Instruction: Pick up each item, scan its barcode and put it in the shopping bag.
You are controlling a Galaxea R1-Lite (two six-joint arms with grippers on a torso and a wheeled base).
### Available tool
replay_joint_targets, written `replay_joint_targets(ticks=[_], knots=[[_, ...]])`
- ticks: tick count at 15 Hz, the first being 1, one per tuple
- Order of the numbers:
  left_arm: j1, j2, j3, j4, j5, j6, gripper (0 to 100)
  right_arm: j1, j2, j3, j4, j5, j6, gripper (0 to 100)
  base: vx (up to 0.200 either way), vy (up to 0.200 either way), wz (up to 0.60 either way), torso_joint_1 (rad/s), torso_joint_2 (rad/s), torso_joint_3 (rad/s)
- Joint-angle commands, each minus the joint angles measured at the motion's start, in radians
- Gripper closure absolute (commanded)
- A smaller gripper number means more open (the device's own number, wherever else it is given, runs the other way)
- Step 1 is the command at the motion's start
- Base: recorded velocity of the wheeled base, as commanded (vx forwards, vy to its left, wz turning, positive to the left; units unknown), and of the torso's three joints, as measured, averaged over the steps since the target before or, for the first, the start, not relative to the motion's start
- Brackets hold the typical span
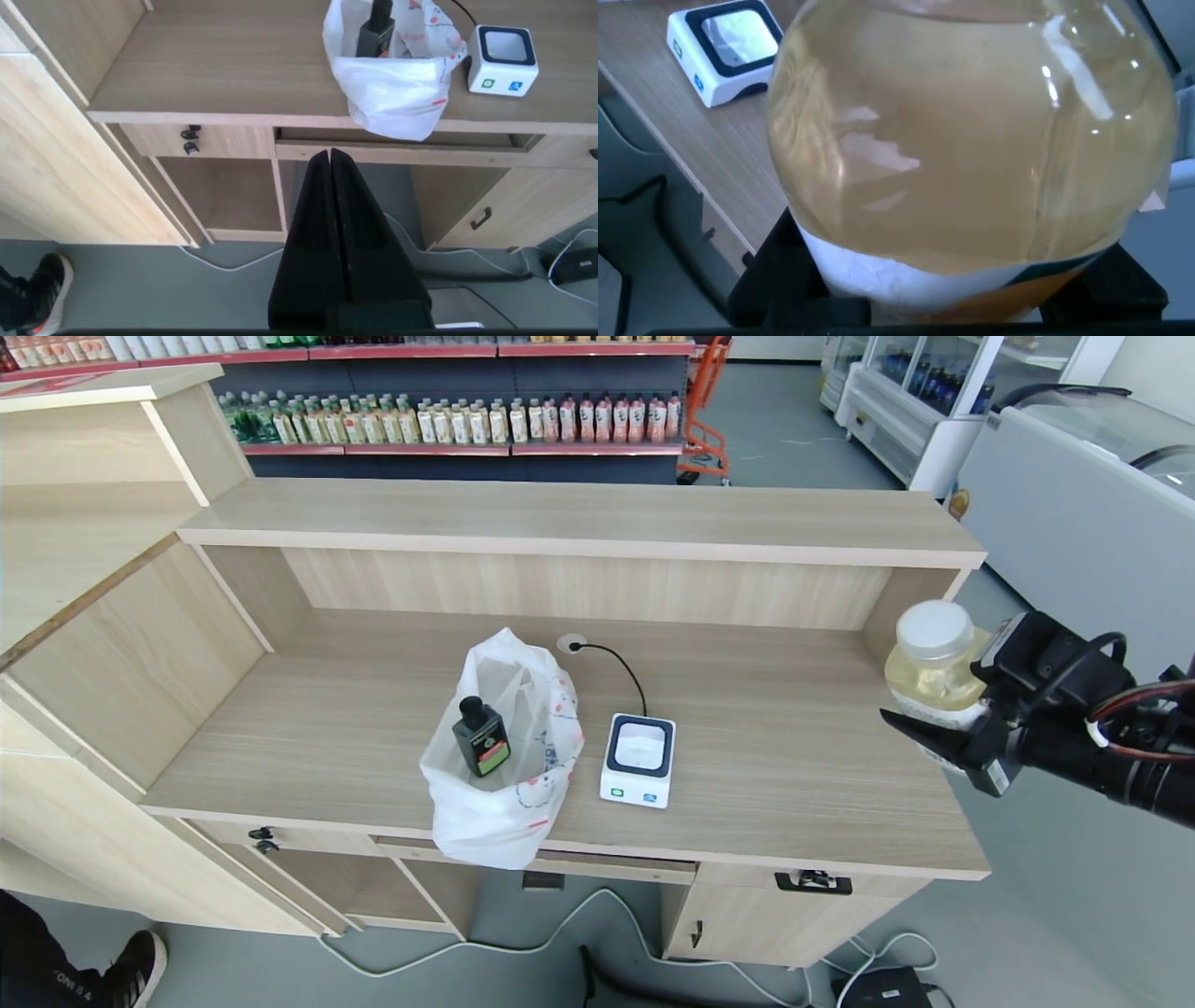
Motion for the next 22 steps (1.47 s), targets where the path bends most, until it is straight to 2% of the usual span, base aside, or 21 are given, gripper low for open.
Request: replay_joint_targets(ticks=[1, 5, 7, 9, 12, 16, 20, 22], knots=[[0.000, 0.000, 0.000, 0.000, 0.000, 0.001, 100, -0.002, 0.042, -0.037, -0.001, 0.011, 0.000, 100, 0.000, 0.200, 0.00, 0.002, 0.00, 0.002], [0.000, 0.000, 0.000, 0.000, 0.000, 0.001, 100, -0.002, 0.105, -0.123, -0.007, 0.023, -0.018, 100, 0.000, 0.200, 0.00, 0.002, 0.00, 0.000], [0.000, 0.000, 0.000, 0.000, 0.000, 0.000, 100, -0.007, 0.140, -0.120, -0.081, 0.042, -0.037, 100, 0.000, 0.200, 0.00, 0.002, 0.00, 0.000], [0.000, 0.000, 0.000, 0.000, 0.000, -0.002, 100, -0.033, 0.203, -0.115, -0.161, 0.046, -0.072, 100, 0.200, 0.200, 0.00, 0.002, 0.01, 0.002], [0.000, 0.000, 0.000, 0.000, 0.001, -0.005, 100, -0.085, 0.305, -0.118, -0.291, 0.104, -0.089, 100, 0.000, 0.000, 0.00, 0.000, 0.00, 0.000], [0.000, 0.000, 0.000, 0.000, 0.001, -0.005, 100, -0.120, 0.385, -0.092, -0.351, 0.164, -0.090, 100, 0.000, 0.000, 0.00, 0.000, 0.00, 0.000], [0.000, 0.000, 0.000, 0.000, 0.000, -0.005, 100, -0.123, 0.536, -0.097, -0.569, 0.290, -0.081, 100, 0.000, 0.000, 0.00, 0.000, 0.00, 0.000], [0.000, 0.000, 0.000, 0.000, 0.000, -0.005, 100, -0.157, 0.638, -0.123, -0.708, 0.402, -0.075, 100, 0.000, 0.000, 0.00, 0.000, 0.00, 0.000]])
